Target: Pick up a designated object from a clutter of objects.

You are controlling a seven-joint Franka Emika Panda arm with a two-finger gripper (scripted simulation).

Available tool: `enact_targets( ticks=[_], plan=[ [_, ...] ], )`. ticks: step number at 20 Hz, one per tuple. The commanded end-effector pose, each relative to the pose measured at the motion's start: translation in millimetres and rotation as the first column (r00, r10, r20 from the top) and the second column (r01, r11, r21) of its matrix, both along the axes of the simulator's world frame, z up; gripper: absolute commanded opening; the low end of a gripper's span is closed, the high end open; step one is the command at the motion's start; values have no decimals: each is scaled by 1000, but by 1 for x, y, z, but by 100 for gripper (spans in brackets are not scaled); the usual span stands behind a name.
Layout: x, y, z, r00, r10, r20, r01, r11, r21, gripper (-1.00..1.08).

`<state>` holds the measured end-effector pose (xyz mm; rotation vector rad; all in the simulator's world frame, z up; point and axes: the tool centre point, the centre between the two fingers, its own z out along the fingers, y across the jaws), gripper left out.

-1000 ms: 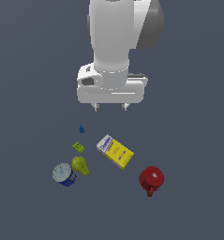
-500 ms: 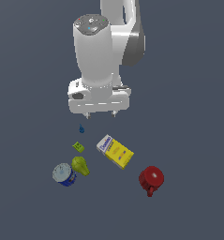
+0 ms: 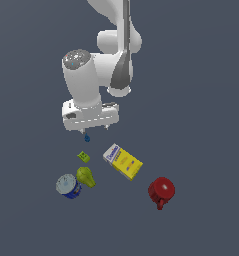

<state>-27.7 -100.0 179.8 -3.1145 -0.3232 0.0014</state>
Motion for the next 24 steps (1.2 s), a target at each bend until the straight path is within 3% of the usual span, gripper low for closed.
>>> enact_targets(
  ticks=[1,14,24],
  plan=[
    [-10,-15,-17,1000,27,2,-27,1000,0,100],
    [-57,-67,-78,992,124,3,-124,992,-7,100],
    [-66,-74,-87,990,138,1,-138,990,-10,100]
  ],
)
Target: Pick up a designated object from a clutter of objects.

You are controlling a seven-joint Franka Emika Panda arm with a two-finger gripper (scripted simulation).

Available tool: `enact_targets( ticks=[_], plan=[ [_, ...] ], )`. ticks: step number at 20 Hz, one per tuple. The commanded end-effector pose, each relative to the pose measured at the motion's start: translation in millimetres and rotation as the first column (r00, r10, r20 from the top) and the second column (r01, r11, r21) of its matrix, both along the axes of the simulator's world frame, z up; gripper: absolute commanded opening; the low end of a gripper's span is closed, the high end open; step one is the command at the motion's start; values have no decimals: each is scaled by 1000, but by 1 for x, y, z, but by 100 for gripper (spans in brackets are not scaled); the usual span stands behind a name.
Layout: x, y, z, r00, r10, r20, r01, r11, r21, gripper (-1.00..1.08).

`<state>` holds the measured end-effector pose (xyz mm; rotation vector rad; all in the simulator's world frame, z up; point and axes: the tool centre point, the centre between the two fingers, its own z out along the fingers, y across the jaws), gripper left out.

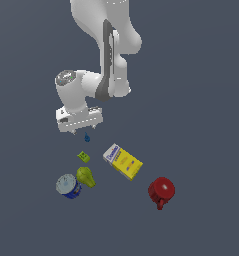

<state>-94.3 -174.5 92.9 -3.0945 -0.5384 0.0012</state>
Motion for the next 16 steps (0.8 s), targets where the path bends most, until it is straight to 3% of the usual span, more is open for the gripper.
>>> enact_targets(
  ticks=[1,16],
  plan=[
    [0,0,-1,1000,0,0,0,1000,0,100],
    [-1,0,-49,1000,2,1,-2,1000,-1,100]
  ],
)
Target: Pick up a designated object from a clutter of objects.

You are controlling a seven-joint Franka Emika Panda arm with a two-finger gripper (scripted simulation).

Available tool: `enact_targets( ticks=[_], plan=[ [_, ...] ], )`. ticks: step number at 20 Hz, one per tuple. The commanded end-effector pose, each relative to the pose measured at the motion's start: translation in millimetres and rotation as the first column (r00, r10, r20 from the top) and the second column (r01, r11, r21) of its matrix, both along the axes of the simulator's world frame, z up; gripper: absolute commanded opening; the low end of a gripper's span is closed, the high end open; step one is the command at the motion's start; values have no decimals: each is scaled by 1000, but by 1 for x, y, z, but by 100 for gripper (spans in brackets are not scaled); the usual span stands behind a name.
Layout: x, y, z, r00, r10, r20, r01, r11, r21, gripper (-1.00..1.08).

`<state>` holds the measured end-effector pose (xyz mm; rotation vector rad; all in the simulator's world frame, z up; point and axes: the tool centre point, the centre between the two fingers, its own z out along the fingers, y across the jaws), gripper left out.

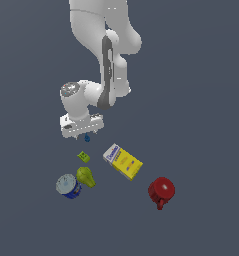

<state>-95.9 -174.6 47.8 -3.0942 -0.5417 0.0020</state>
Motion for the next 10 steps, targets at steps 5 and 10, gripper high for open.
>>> enact_targets(
  ticks=[5,10],
  plan=[
    [0,0,-6,1000,0,1,0,1000,0,-100],
    [0,0,-6,1000,0,1,0,1000,0,-100]
  ],
)
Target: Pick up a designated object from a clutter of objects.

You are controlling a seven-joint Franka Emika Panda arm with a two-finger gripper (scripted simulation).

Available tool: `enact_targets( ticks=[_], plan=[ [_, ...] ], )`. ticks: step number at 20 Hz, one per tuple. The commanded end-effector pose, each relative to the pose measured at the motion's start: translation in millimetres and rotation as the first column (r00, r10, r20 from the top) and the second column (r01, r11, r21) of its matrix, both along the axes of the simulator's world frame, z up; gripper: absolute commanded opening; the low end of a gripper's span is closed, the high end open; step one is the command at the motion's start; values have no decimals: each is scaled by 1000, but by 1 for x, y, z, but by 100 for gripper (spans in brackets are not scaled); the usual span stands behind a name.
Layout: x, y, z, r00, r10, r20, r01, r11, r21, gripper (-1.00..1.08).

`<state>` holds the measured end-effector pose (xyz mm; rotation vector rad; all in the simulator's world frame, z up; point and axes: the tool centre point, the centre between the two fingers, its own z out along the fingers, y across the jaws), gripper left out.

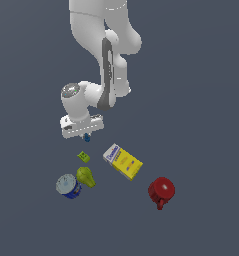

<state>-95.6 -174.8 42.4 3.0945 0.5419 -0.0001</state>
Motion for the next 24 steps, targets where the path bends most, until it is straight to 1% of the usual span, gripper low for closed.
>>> enact_targets(
  ticks=[1,7,13,19,24],
  plan=[
    [0,0,0,1000,0,0,0,1000,0,-100],
    [0,1,2,1000,0,0,0,1000,0,-100],
    [2,12,17,1000,0,0,0,1000,0,-100],
    [6,32,48,1000,0,0,0,1000,0,-100],
    [10,57,86,1000,-1,0,1,1000,-2,-100]
  ],
)
